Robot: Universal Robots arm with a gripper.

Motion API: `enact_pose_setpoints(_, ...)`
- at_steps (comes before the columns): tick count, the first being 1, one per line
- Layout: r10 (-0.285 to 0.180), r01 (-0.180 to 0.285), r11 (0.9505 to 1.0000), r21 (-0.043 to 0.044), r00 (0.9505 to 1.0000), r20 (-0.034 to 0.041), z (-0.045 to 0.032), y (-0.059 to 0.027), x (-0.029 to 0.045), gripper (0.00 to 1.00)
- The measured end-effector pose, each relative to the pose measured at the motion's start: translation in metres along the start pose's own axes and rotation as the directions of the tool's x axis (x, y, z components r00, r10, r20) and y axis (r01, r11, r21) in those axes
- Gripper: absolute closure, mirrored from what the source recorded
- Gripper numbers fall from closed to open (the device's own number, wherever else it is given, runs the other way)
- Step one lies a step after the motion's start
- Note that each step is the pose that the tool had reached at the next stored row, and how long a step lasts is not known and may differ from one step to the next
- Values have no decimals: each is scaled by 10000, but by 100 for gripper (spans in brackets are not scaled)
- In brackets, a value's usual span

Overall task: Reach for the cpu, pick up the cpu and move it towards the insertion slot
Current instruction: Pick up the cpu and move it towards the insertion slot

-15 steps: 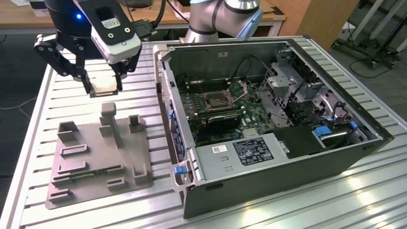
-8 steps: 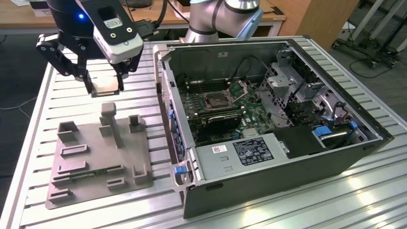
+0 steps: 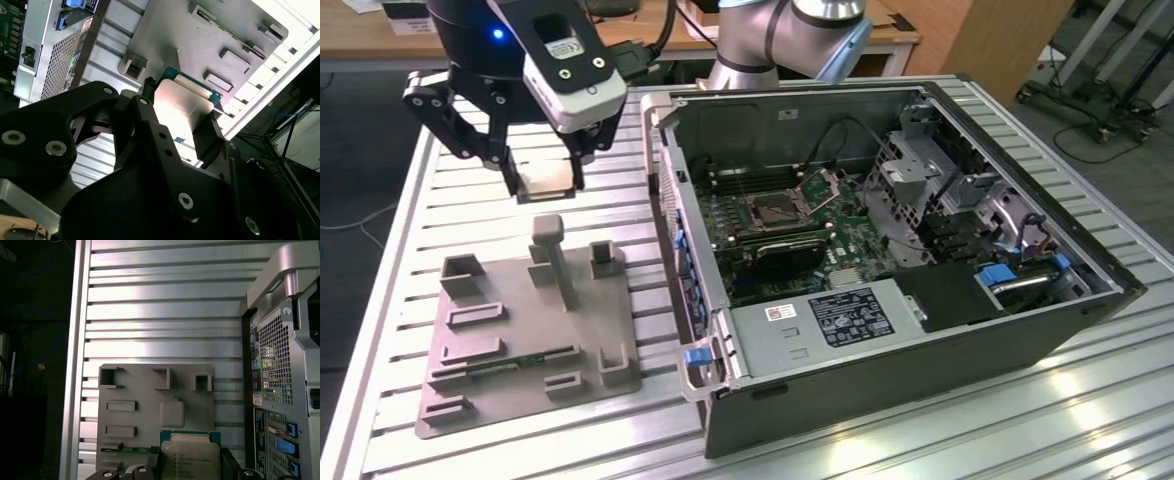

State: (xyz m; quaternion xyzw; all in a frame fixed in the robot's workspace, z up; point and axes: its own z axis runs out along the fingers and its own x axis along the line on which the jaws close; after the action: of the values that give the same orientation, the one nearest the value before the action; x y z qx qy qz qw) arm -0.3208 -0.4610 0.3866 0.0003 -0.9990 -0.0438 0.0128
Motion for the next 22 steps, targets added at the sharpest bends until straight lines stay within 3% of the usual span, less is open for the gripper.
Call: enact_pose_setpoints(22, 0, 0, 10000, -1, 10000, 1, 0, 1, -66, 45)
